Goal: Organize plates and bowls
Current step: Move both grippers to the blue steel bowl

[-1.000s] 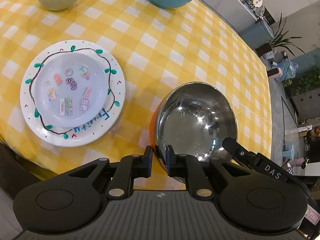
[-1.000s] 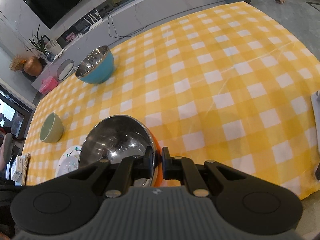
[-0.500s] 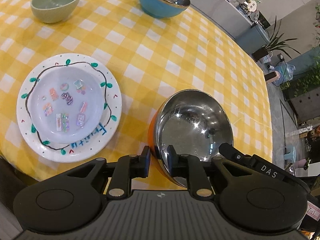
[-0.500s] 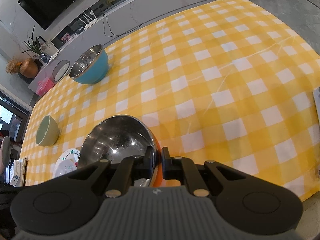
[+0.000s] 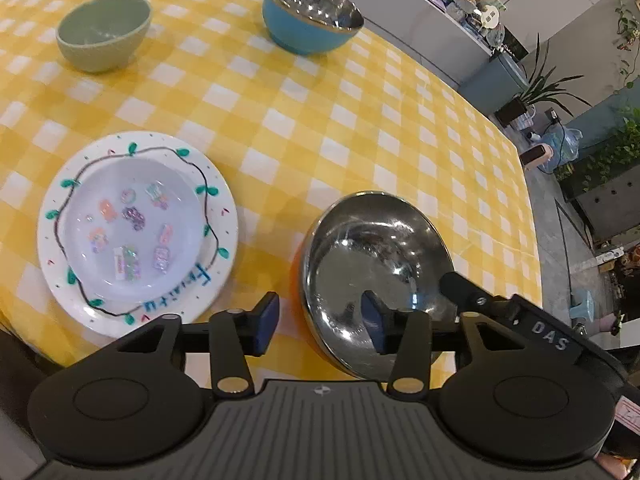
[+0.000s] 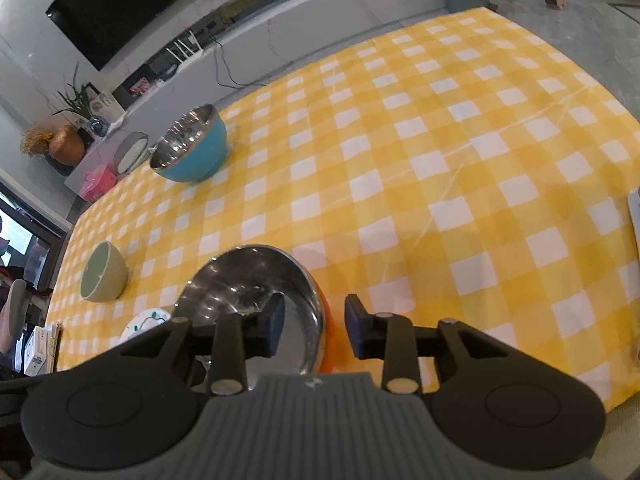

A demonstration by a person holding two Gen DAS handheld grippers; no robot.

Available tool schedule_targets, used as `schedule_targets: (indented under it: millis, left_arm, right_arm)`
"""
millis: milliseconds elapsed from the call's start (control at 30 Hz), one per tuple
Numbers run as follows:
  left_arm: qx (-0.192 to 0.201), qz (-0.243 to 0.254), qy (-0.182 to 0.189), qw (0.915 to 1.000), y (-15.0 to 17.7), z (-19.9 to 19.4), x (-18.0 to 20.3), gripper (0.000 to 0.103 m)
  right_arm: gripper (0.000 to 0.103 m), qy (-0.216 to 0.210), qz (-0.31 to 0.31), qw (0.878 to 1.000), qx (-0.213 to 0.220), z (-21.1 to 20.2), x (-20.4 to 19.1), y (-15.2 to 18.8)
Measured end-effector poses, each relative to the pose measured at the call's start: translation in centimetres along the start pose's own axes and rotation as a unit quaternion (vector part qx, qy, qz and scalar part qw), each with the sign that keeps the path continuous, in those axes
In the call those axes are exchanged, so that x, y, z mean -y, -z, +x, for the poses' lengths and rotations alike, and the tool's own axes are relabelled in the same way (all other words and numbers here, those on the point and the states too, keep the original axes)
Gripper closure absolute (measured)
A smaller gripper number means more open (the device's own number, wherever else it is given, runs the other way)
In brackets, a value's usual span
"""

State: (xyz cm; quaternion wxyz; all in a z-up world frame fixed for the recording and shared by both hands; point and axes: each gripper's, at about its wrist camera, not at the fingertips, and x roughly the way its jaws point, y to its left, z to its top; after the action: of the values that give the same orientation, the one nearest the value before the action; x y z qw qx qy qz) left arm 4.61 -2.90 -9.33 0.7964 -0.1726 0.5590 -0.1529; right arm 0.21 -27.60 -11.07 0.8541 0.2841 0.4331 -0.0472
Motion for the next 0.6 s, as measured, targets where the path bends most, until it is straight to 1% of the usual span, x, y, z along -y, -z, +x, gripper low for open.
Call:
schedule_targets:
  millis: [67, 100, 167, 300, 500, 600]
  left_arm:
    - [0.013, 0.007, -0.004, 0.9999, -0.2, -0.5, 0.0, 0.041]
    - [0.019, 0.012, -0.006, 0.9997, -0.3, -0.9, 0.1, 0.04]
    - [0.032, 0.024, -0.011, 0.9992, -0.5, -1.5, 0.1, 0.038]
    - [0.059, 0.054, -0.015, 0.9967, -1.2, -2.9, 0.4, 0.037]
    - [0.082, 0.098, -0.01, 0.9918, -2.9, -3.9, 0.6, 0.037]
    - [0.093, 0.126, -0.01, 0.9876, -3.9, -4.2, 0.7, 0.037]
  right_arm:
    - [0.062, -0.001, -0.011, 1.0, 0.016, -0.4, -0.5, 0.0]
    - [0.061, 0.003, -0.022, 0.999, 0.03, -0.8, -0.8, 0.0]
    - [0.054, 0.012, -0.045, 0.997, 0.06, -1.6, -1.6, 0.1]
    - [0.052, 0.013, -0.073, 0.992, 0.104, -2.3, -2.7, 0.1]
    - [0.051, 0.006, -0.078, 0.989, 0.127, -1.8, -4.1, -1.1]
    - [0.051, 0.003, -0.09, 0.987, 0.135, -1.1, -5.3, -1.8]
